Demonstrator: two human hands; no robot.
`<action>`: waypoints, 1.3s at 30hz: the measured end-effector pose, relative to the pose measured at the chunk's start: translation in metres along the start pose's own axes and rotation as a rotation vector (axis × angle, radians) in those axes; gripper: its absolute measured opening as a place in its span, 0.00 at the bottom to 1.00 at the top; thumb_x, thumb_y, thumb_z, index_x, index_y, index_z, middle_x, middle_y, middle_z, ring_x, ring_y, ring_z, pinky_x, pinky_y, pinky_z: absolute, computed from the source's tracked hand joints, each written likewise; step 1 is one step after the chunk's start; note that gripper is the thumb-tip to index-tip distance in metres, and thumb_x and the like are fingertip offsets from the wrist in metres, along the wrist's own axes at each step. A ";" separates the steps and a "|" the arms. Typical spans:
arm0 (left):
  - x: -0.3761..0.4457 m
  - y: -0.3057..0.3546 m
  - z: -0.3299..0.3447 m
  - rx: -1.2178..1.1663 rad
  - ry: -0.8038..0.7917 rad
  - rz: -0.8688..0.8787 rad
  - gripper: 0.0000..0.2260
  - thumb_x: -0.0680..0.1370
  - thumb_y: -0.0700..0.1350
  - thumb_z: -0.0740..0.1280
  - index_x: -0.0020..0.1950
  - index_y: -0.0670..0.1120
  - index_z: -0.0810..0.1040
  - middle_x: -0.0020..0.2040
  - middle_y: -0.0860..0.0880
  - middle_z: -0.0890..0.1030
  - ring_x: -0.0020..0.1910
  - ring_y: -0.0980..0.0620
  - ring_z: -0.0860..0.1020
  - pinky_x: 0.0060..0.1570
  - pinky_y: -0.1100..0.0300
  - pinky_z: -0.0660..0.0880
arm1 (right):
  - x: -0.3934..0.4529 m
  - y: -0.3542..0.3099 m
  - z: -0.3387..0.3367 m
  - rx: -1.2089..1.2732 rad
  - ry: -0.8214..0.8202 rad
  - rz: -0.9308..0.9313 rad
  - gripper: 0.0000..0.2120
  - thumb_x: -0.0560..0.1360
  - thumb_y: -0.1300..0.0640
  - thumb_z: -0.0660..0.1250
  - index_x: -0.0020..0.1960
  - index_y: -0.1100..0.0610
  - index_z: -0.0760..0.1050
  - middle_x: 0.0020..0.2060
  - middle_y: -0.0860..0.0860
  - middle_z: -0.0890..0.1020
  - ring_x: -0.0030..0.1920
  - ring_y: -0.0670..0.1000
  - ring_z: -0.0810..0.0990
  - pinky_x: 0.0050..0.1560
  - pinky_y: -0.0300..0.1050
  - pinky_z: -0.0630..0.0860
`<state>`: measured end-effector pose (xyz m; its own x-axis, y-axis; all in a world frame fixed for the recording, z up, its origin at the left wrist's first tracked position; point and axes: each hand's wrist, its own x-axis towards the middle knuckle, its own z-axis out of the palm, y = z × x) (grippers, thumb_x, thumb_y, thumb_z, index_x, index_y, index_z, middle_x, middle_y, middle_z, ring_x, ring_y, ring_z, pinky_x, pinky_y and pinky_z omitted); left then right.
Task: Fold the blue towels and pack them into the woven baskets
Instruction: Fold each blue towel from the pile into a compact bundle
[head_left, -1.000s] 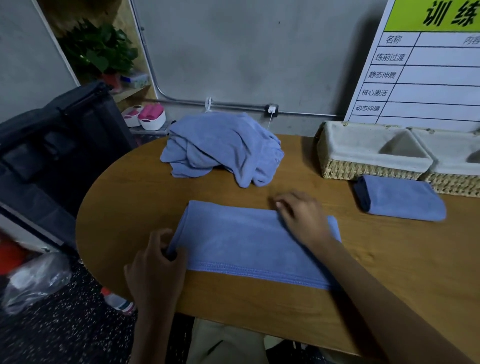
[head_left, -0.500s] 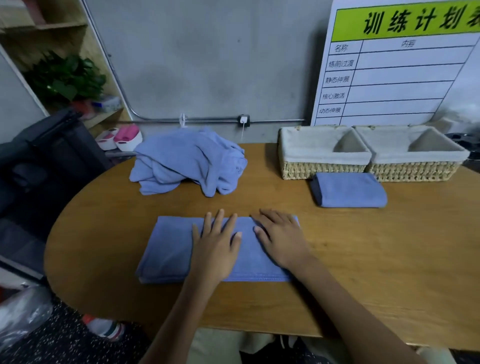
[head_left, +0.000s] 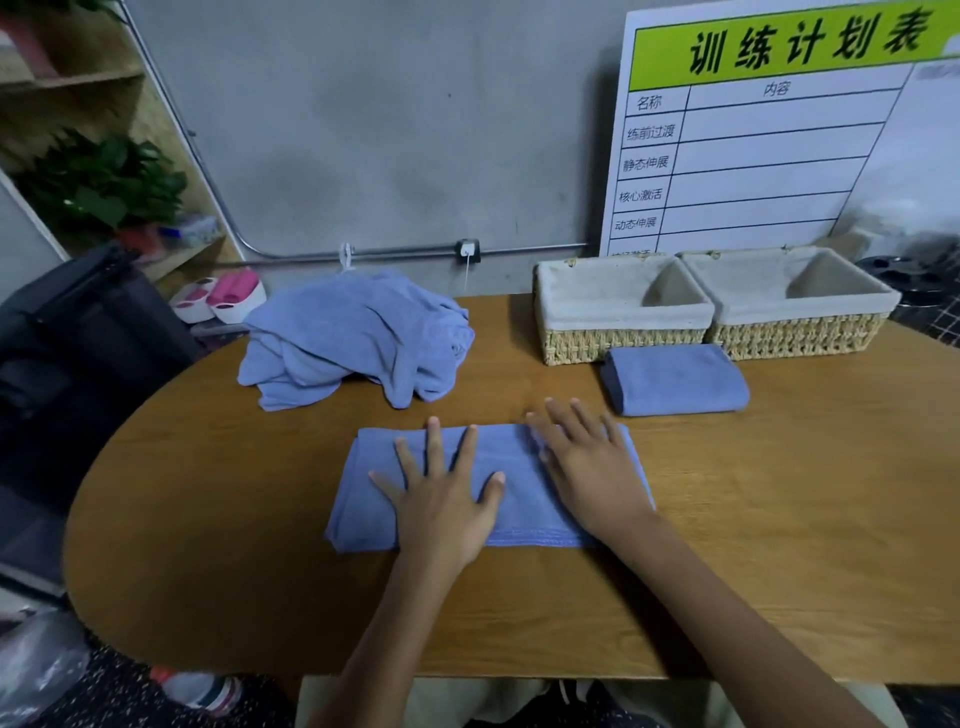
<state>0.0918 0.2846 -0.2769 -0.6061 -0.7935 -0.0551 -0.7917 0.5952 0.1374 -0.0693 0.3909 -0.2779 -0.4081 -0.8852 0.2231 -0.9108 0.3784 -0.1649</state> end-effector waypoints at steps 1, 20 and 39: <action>0.003 0.005 0.000 0.009 -0.010 0.016 0.32 0.79 0.70 0.44 0.81 0.62 0.42 0.82 0.51 0.35 0.79 0.35 0.37 0.69 0.24 0.42 | -0.002 0.000 0.001 0.033 -0.043 -0.024 0.29 0.79 0.43 0.42 0.76 0.48 0.65 0.77 0.51 0.64 0.77 0.59 0.61 0.73 0.62 0.60; -0.002 -0.018 0.004 0.038 0.005 0.197 0.46 0.64 0.77 0.23 0.80 0.65 0.44 0.82 0.55 0.40 0.81 0.45 0.40 0.75 0.32 0.45 | -0.012 0.012 -0.005 0.063 -0.224 0.022 0.38 0.73 0.28 0.33 0.80 0.40 0.48 0.81 0.45 0.45 0.80 0.53 0.40 0.78 0.56 0.40; -0.004 -0.085 -0.007 0.036 0.007 -0.006 0.31 0.81 0.67 0.45 0.82 0.57 0.46 0.83 0.51 0.42 0.81 0.45 0.42 0.74 0.32 0.45 | -0.029 0.052 -0.011 0.141 -0.169 0.122 0.31 0.78 0.32 0.44 0.79 0.40 0.53 0.80 0.43 0.51 0.80 0.47 0.45 0.77 0.51 0.44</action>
<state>0.1623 0.2363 -0.2809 -0.6007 -0.7980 -0.0492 -0.7978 0.5943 0.1013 -0.1052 0.4389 -0.2823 -0.4876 -0.8725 0.0319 -0.8332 0.4540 -0.3158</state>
